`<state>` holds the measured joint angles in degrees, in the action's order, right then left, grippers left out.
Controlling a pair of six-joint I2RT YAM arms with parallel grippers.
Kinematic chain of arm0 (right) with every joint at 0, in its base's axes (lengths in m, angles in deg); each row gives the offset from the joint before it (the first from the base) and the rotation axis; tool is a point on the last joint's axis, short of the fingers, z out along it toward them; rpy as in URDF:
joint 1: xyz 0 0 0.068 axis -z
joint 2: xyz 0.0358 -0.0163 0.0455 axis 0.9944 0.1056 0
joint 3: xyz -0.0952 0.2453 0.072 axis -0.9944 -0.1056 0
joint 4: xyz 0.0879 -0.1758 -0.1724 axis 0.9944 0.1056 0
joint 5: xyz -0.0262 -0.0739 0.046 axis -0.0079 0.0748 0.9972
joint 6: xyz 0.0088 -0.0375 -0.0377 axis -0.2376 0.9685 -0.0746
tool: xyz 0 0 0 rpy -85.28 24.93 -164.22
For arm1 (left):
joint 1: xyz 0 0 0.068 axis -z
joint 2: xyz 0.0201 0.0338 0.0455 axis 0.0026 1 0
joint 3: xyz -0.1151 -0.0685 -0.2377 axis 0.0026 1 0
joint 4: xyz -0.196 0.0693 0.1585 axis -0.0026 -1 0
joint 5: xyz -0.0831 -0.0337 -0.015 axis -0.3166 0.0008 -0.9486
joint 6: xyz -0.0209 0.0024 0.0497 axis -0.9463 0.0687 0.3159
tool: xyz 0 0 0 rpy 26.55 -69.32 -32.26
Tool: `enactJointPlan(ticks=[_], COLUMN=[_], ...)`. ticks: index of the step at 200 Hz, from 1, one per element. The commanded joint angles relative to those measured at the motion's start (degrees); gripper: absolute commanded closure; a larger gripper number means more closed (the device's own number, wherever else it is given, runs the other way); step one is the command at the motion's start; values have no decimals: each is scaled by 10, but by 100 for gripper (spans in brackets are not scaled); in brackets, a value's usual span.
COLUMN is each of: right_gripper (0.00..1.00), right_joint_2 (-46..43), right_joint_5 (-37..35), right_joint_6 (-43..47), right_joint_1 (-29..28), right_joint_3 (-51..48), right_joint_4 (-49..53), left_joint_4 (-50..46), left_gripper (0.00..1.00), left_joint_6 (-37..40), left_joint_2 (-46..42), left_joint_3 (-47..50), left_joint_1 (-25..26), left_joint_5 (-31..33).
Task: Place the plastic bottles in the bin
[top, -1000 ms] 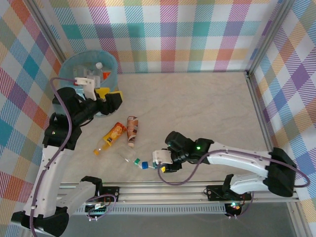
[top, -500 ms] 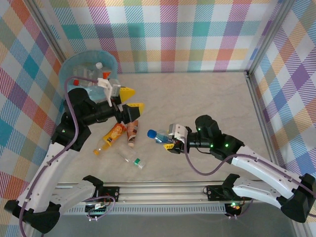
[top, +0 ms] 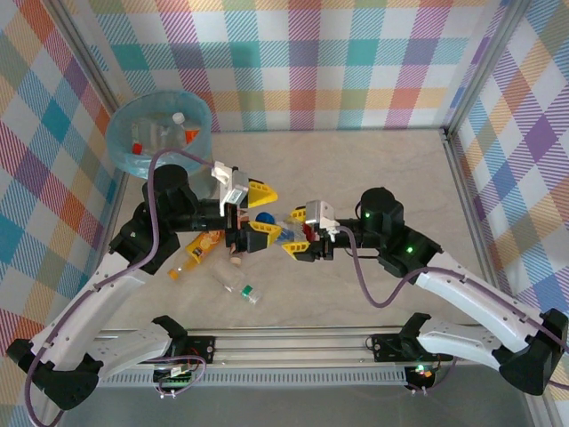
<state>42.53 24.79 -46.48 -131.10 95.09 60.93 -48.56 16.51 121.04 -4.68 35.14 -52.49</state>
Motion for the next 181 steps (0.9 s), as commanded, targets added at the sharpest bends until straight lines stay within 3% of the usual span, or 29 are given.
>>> enactJointPlan(ticks=[1, 46, 82, 105, 181], right_gripper=[47, 46, 45, 45, 44], right_joint_2=[8, 19, 21, 21, 19], right_joint_5=[41, 49, 53, 54, 45], right_joint_6=[-18, -24, -23, -24, -29], right_joint_1=[5, 5, 5, 5, 6], right_joint_3=[18, 20, 20, 20, 14], right_joint_4=[-41, -45, -42, -45, -52], left_joint_4=[-11, -11, -11, -10, -4], left_gripper=[20, 29, 48, 53, 97], left_joint_6=[35, 40, 40, 40, 39], left_joint_2=[-7, -8, -10, -10, -12], left_joint_3=[-20, -23, -24, -24, -21], left_joint_1=[11, 16, 18, 18, 20], left_joint_5=[-24, -19, -19, -17, -6])
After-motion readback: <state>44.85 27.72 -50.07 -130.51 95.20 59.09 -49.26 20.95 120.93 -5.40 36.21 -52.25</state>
